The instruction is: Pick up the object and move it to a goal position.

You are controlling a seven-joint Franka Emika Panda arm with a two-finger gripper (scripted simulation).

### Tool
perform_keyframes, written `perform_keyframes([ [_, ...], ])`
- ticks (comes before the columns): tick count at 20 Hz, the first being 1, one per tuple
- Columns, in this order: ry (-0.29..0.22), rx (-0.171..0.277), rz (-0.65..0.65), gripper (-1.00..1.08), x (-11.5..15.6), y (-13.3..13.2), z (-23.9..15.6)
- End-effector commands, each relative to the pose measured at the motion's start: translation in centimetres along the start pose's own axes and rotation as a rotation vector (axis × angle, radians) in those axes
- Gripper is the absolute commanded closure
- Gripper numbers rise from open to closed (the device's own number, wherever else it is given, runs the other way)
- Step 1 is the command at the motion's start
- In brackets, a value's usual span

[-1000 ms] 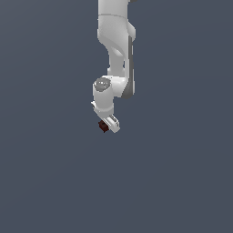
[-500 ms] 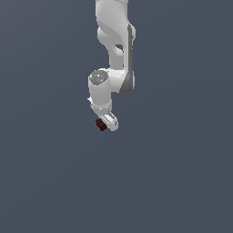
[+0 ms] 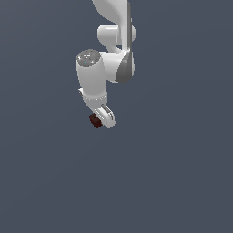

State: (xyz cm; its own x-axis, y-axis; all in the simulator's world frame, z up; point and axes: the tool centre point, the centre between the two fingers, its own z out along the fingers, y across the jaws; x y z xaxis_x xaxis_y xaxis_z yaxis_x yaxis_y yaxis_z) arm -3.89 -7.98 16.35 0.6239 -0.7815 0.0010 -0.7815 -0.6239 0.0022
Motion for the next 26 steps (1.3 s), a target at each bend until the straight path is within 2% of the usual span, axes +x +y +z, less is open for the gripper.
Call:
perform_keyframes([
  [1,0.001,0.000,0.000,1.08,1.0,-0.6,-2.5],
  [13,0.001,0.000,0.000,1.08,5.2,-3.3,-12.6],
  [26,0.000,0.001,-0.002,1.08,8.5,-5.5,-20.2],
])
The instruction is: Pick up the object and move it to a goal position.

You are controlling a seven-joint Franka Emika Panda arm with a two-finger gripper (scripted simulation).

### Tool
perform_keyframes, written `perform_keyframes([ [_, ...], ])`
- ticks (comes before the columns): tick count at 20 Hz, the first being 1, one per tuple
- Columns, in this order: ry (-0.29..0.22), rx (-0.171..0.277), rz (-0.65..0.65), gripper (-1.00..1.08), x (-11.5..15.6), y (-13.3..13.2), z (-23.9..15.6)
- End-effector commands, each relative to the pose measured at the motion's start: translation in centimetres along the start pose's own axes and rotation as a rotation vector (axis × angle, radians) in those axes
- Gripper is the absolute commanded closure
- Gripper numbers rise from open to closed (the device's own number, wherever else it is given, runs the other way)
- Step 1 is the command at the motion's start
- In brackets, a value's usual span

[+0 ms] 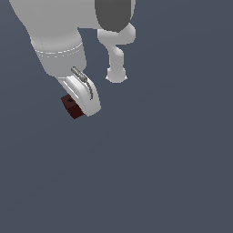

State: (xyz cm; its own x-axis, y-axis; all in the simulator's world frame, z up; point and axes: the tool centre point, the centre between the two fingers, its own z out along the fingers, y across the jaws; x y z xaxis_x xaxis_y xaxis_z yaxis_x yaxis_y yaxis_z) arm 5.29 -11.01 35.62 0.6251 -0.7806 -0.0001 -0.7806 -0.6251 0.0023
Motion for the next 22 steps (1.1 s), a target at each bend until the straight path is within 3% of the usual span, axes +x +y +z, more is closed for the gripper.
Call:
perform_keyframes([
  [1,0.001,0.002,-0.001,1.08,0.5,-0.4,-1.4],
  [11,0.000,0.002,-0.001,1.08,2.1,-1.4,-4.6],
  [22,0.000,0.002,-0.001,1.08,2.6,-1.8,-5.5],
])
